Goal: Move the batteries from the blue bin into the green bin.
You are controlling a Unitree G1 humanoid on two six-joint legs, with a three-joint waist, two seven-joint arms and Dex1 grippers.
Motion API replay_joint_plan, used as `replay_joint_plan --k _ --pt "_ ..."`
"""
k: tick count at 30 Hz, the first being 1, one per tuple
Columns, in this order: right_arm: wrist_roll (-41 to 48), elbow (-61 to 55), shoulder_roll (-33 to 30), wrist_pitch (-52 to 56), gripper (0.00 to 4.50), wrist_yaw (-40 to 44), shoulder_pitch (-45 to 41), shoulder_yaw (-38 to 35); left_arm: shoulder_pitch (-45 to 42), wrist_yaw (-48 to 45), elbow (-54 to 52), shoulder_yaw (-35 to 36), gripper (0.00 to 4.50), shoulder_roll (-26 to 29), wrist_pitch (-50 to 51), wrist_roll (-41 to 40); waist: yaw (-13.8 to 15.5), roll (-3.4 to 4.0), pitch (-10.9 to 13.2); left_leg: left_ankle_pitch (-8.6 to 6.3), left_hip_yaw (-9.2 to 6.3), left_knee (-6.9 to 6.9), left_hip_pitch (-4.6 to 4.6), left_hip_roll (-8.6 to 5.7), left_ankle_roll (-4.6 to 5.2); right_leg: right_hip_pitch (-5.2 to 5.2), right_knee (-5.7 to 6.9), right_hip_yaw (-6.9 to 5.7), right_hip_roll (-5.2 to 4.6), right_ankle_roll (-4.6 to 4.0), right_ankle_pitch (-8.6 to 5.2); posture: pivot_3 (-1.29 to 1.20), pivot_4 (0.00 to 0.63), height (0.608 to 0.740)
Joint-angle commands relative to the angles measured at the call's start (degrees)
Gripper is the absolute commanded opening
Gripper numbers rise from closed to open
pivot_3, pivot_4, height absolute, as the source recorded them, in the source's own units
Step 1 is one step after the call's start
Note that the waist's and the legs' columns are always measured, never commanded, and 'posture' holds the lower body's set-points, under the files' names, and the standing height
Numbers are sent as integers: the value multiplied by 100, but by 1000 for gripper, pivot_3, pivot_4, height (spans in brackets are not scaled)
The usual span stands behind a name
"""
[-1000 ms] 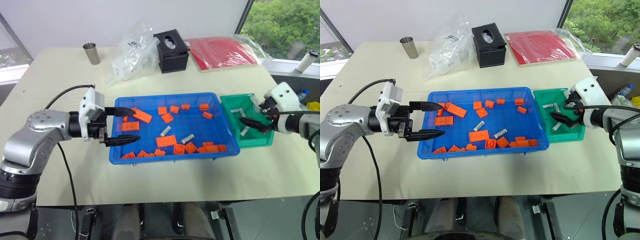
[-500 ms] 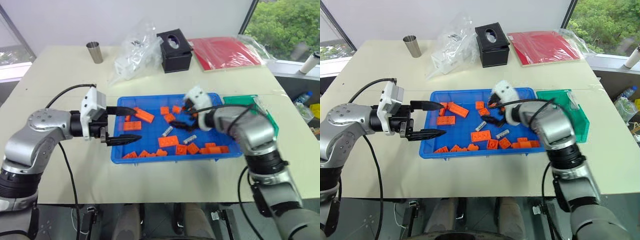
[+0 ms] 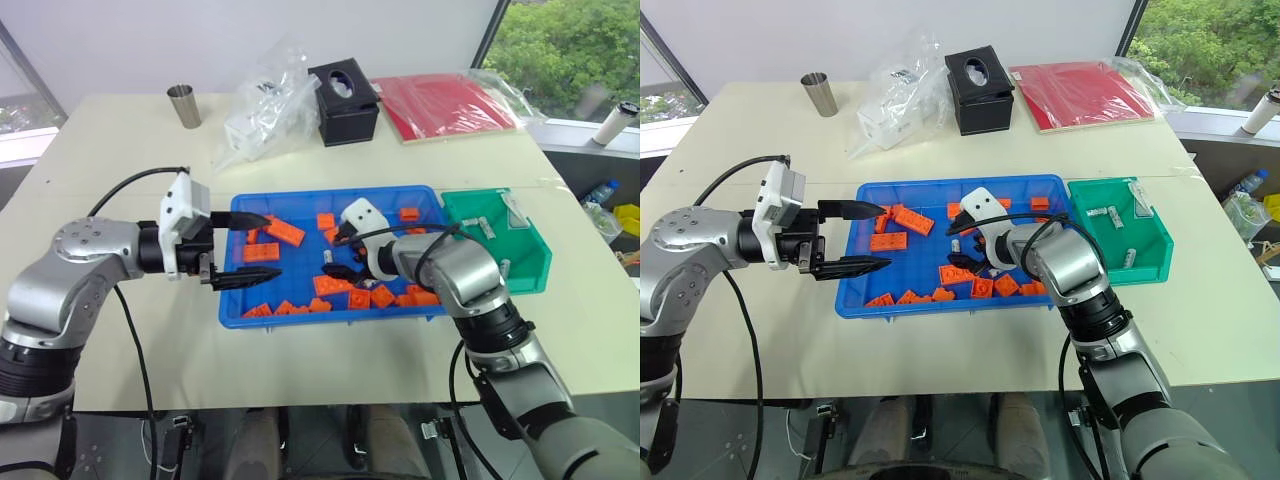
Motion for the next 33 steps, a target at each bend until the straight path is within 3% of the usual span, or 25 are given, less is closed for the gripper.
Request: replay_joint_plan --k 1,7,8,10,17,20,25,29,33 --pt "25 -330 -18 -147 4423 46 8 133 -74 -1 -56 153 4500 18 -87 -12 3 0 0 0 0 0 0 0 0 0 0 0 0 0 0 0 150 736" --pt "-13 -474 -126 -221 4423 86 60 282 -65 -29 -24 122 4500 -9 -142 13 6 0 0 0 0 0 0 0 0 0 0 0 0 0 0 0 150 736" --pt "-39 -436 -149 -268 4197 87 108 325 -75 -30 -15 111 4500 -21 -152 18 8 0 0 0 0 0 0 0 0 0 0 0 0 0 0 0 150 736" --pt "-49 -391 -163 -353 3635 88 176 364 -72 -42 -4 96 4500 -34 -183 33 9 0 0 0 0 1 0 0 0 0 -1 0 -1 0 0 0 150 736" --pt "-59 -300 -175 -474 51 105 185 383 -45 -98 3 95 4500 -43 -230 48 2 -1 0 0 0 0 1 1 0 0 0 0 1 0 0 0 150 736" --pt "-16 -353 -231 -461 41 127 135 208 -39 -151 1 88 4500 -40 -235 36 5 -1 0 0 0 0 1 1 0 0 0 0 1 0 0 0 150 736" --pt "371 -845 -688 50 41 254 -86 -893 -71 -177 -16 64 4500 -72 -182 -3 45 -1 1 0 0 3 -3 -1 0 1 -2 0 -4 0 0 0 150 736" --pt "574 -1077 -1637 577 41 318 -219 -2118 -105 -197 51 2 4500 -133 -213 46 73 1 2 0 0 2 -3 -2 0 0 -3 -1 -5 0 0 0 150 736" --pt "564 -1116 -2676 824 41 369 487 -3091 -203 -248 222 -121 4500 -265 -290 136 132 -2 0 -1 1 -5 1 -2 0 0 -7 -1 -3 -1 -1 0 150 736"
